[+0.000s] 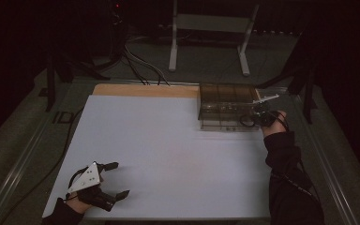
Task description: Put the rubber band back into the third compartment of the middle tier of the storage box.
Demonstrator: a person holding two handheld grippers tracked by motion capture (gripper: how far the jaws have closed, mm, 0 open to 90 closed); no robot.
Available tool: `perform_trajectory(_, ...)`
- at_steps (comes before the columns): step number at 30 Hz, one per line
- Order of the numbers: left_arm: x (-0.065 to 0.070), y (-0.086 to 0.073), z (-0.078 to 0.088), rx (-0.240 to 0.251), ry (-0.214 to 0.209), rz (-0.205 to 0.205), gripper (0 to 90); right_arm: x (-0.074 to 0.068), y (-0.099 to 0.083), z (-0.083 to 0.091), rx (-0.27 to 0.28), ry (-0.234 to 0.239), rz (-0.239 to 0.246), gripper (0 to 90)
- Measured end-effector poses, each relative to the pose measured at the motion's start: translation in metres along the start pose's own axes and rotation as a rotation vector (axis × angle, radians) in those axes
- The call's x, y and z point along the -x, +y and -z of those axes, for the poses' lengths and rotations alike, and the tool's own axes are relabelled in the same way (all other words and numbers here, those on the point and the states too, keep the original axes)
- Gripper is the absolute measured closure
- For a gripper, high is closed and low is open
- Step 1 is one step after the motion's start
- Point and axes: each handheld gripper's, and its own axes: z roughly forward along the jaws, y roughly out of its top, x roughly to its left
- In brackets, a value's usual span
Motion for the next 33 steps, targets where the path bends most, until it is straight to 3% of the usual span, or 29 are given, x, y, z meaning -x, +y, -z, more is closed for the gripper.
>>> perform_trajectory(21,0.0005,0.0000,0.0000,0.000,0.000,0.000,0.3,-0.0045,0.0098,-0.0098,-0.121,-0.007,0.013,85.9)
perform_trajectory(25,0.0006,0.0000,0.0006,0.003,0.001,0.001,0.3,-0.0034,0.0106,-0.0063,-0.122,-0.018,-0.015,85.9)
perform_trajectory(33,0.0003,0.0003,0.0001,0.000,-0.001,-0.003,0.3,-0.0035,0.0104,-0.0047,-0.117,0.000,-0.021,85.1)
